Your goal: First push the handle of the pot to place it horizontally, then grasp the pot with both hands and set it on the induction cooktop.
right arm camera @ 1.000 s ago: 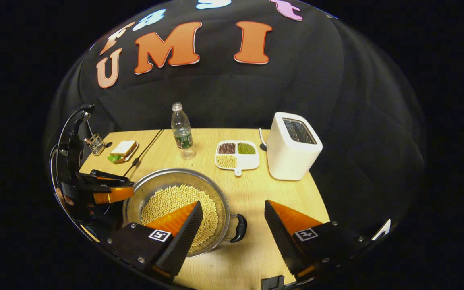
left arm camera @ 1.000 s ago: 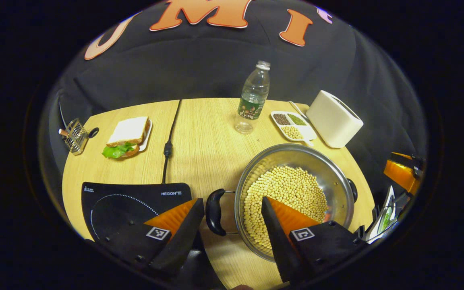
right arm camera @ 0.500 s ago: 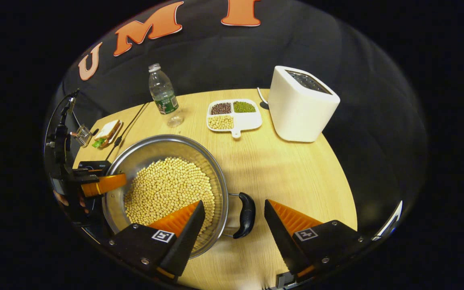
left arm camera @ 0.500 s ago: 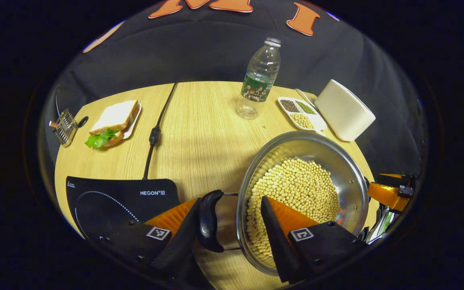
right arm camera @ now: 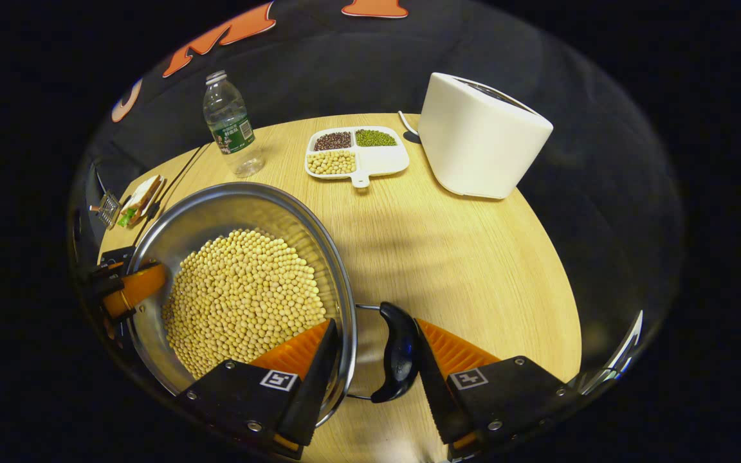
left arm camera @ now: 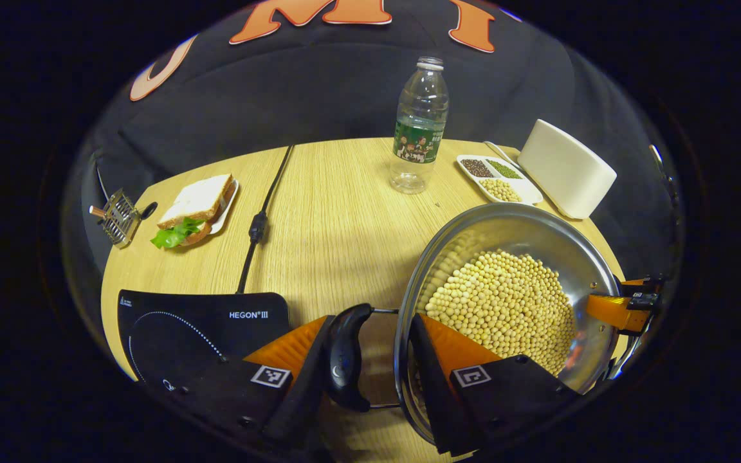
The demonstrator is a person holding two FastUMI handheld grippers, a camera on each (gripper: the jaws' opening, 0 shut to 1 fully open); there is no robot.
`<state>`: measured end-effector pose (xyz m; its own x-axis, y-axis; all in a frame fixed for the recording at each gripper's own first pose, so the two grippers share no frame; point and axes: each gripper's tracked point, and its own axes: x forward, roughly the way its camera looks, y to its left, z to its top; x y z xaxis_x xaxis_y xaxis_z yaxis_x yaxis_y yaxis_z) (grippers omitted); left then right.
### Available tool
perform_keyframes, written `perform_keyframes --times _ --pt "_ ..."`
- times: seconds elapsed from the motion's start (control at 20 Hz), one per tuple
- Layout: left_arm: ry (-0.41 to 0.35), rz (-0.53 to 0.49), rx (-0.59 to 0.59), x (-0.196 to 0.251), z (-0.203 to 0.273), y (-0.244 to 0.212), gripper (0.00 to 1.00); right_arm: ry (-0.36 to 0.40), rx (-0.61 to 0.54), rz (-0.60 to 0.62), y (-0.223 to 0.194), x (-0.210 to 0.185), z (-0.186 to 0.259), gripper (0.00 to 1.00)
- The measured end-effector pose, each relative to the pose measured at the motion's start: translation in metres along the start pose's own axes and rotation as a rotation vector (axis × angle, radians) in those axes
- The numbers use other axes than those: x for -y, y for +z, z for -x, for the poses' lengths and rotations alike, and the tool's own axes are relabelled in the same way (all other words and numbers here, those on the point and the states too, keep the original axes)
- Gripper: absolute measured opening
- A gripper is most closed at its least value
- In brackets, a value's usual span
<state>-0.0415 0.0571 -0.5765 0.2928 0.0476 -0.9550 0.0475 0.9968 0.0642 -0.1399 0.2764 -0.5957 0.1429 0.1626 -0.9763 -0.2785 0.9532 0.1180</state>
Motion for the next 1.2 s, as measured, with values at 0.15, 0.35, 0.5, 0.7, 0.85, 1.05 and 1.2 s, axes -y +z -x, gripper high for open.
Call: perform_keyframes --times 0.15,0.35,0.5,0.7,0.85,1.05,1.2 --pt "0.008 -0.004 0.006 -0.001 0.0 0.0 0.75 0.026 -0.006 -0.028 0.001 0.001 0.002 0.67" --pt "0.035 0.004 0.016 0.001 0.012 0.001 0.72 0.063 -0.007 -0.066 0.0 0.001 0.005 0.55" --pt "0.061 -0.031 0.055 0.001 0.034 0.016 0.71 0.079 0.028 -0.077 0.006 0.007 0.011 0.52" --pt "0.105 -0.012 0.102 -0.007 0.066 0.034 0.71 0.098 0.086 -0.04 0.002 0.003 -0.003 0.52" --pt "0.139 0.028 0.129 -0.013 0.095 0.041 0.71 0.12 0.124 -0.009 0.006 0.006 -0.008 0.52" --pt "0.211 0.085 0.163 -0.032 0.142 0.045 0.71 0.171 0.158 0.05 0.012 0.008 -0.021 0.52" --pt "0.279 0.13 0.194 -0.051 0.18 0.041 0.7 0.225 0.179 0.118 0.019 0.007 -0.021 0.52"
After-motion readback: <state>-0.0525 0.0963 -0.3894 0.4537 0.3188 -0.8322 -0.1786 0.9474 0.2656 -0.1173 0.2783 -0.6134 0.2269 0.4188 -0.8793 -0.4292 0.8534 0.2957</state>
